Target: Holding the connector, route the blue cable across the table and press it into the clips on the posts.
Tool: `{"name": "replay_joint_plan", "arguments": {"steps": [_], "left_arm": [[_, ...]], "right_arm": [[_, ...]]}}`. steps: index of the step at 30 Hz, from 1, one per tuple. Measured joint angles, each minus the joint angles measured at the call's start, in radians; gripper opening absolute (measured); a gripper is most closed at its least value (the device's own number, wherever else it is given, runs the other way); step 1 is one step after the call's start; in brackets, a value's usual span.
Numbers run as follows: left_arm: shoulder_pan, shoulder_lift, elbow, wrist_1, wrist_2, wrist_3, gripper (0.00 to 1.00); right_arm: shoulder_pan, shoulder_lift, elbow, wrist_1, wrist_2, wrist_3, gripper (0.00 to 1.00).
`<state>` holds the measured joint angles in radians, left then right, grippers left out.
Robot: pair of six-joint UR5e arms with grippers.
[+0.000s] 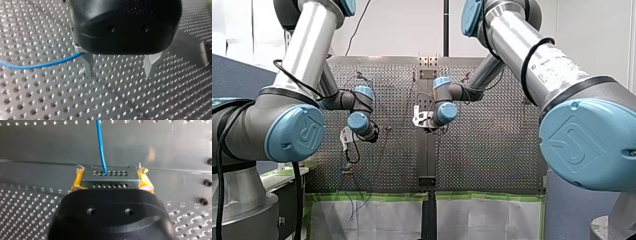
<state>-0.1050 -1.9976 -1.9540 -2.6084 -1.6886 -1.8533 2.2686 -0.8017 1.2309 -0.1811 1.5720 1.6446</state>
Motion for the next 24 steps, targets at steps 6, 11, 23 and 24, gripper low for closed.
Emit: {"name": "replay_joint_plan", "arguments": {"steps": [6, 11, 23, 24], "left_arm": [[-0.030, 0.049, -0.049, -0.049, -0.014, 0.003, 1.00], [-0.050, 0.086, -0.069, -0.084, -0.016, -0.012, 1.00], [-0.099, 0.191, -0.089, -0.146, -0.011, -0.005, 1.00], [-0.106, 0.202, -0.092, -0.141, -0.006, -0.006, 1.00]], "right_arm": [[0.004, 0.000, 0.001, 0.023, 0.010, -0.011, 0.00], [0.005, 0.000, 0.001, 0.027, 0.011, -0.013, 0.00], [-0.002, 0.000, 0.001, 0.025, 0.013, -0.014, 0.00], [-0.002, 0.000, 0.001, 0.024, 0.013, -0.014, 0.00]]}}
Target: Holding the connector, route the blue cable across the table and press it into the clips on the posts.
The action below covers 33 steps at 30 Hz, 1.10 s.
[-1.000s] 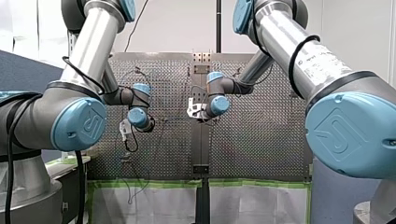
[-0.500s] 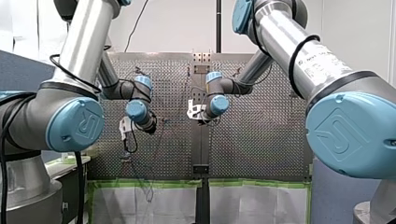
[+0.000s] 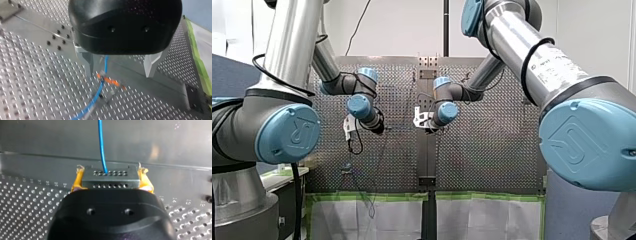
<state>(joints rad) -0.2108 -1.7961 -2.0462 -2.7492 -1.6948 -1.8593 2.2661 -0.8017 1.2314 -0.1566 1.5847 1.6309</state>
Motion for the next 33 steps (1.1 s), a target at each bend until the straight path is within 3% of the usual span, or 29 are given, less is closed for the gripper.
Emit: {"name": "replay_joint_plan", "arguments": {"steps": [12, 16, 24, 33], "left_arm": [[-0.082, 0.099, 0.004, 0.078, 0.019, -0.028, 1.00], [-0.103, 0.078, 0.030, 0.105, 0.010, -0.026, 1.00], [-0.144, 0.005, 0.104, 0.117, -0.049, 0.000, 1.00], [-0.158, -0.064, 0.149, 0.117, -0.097, 0.010, 1.00]], "right_arm": [[-0.002, 0.000, 0.000, -0.003, -0.003, 0.000, 0.00], [-0.003, 0.000, 0.000, -0.003, -0.003, 0.000, 0.00], [-0.004, 0.000, 0.000, -0.003, -0.004, 0.000, 0.00], [-0.010, 0.000, 0.000, -0.004, -0.004, 0.000, 0.00]]}}
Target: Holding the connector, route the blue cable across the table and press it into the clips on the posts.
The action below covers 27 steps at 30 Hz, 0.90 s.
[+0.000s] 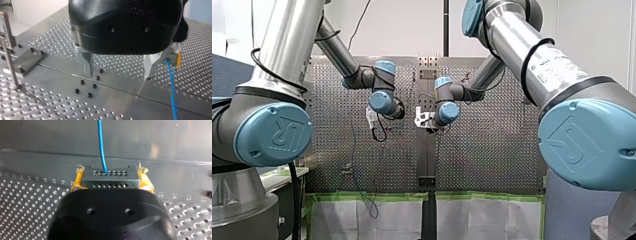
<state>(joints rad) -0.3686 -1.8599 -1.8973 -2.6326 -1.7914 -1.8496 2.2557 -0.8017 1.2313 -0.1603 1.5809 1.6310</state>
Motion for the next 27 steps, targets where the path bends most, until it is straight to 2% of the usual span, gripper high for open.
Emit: {"name": "replay_joint_plan", "arguments": {"steps": [12, 23, 27], "left_arm": [[-0.009, -0.100, 0.026, 0.023, -0.065, 0.070, 1.00], [-0.018, -0.188, 0.097, 0.025, -0.072, 0.076, 1.00], [-0.019, -0.225, 0.134, 0.042, -0.092, 0.074, 1.00]], "right_arm": [[-0.006, 0.000, 0.000, -0.003, 0.001, 0.000, 0.00], [-0.008, 0.000, 0.000, -0.008, 0.001, 0.000, 0.00], [-0.009, 0.000, 0.000, -0.009, 0.001, 0.000, 0.00]]}}
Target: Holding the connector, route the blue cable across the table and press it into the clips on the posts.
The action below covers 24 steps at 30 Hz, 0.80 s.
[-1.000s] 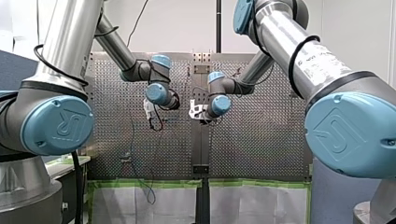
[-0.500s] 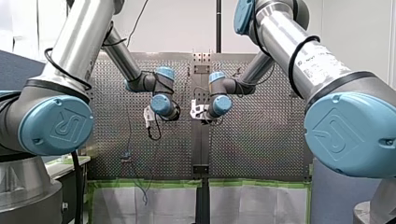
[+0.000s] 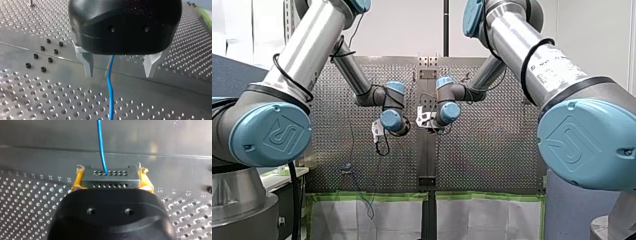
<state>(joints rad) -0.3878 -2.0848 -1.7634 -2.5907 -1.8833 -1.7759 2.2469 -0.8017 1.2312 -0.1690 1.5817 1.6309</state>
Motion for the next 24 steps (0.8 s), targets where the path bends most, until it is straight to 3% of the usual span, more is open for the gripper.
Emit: {"name": "replay_joint_plan", "arguments": {"steps": [6, 13, 15, 16, 17, 18, 19, 20, 21, 22, 24], "left_arm": [[0.011, -0.050, 0.051, -0.005, -0.013, -0.004, 1.00], [0.021, -0.061, 0.075, -0.007, -0.009, -0.005, 1.00], [0.022, -0.061, 0.081, -0.011, -0.008, -0.005, 0.76], [0.022, -0.061, 0.082, -0.014, -0.008, -0.005, 0.76], [0.022, -0.061, 0.083, -0.016, -0.009, -0.005, 0.58], [0.021, -0.061, 0.083, -0.019, -0.010, -0.005, 0.47], [0.021, -0.061, 0.084, -0.021, -0.011, -0.005, 0.47], [0.021, -0.061, 0.084, -0.023, -0.013, -0.005, 0.30], [0.020, -0.061, 0.084, -0.024, -0.016, -0.005, 0.20], [0.020, -0.061, 0.084, -0.025, -0.019, -0.005, 0.20], [0.020, -0.061, 0.084, -0.027, -0.028, -0.006, 0.00]], "right_arm": [[-0.003, 0.000, 0.000, -0.001, 0.001, 0.000, 0.00], [-0.003, 0.000, 0.000, -0.003, 0.001, 0.000, 0.00], [-0.003, 0.000, 0.000, -0.003, 0.001, 0.000, 0.00], [-0.003, 0.000, 0.000, -0.004, 0.000, 0.000, 0.00], [-0.003, 0.000, 0.000, -0.004, 0.000, 0.000, 0.00], [-0.003, 0.000, 0.000, -0.004, -0.001, 0.000, 0.00], [-0.003, 0.000, 0.000, -0.004, -0.001, 0.000, 0.00], [-0.003, 0.000, 0.000, -0.004, -0.001, 0.000, 0.00], [-0.003, 0.000, 0.000, -0.004, -0.001, 0.000, 0.00], [-0.003, 0.000, 0.000, -0.004, -0.001, 0.000, 0.00], [-0.003, 0.000, 0.000, -0.003, -0.002, 0.000, 0.00]]}}
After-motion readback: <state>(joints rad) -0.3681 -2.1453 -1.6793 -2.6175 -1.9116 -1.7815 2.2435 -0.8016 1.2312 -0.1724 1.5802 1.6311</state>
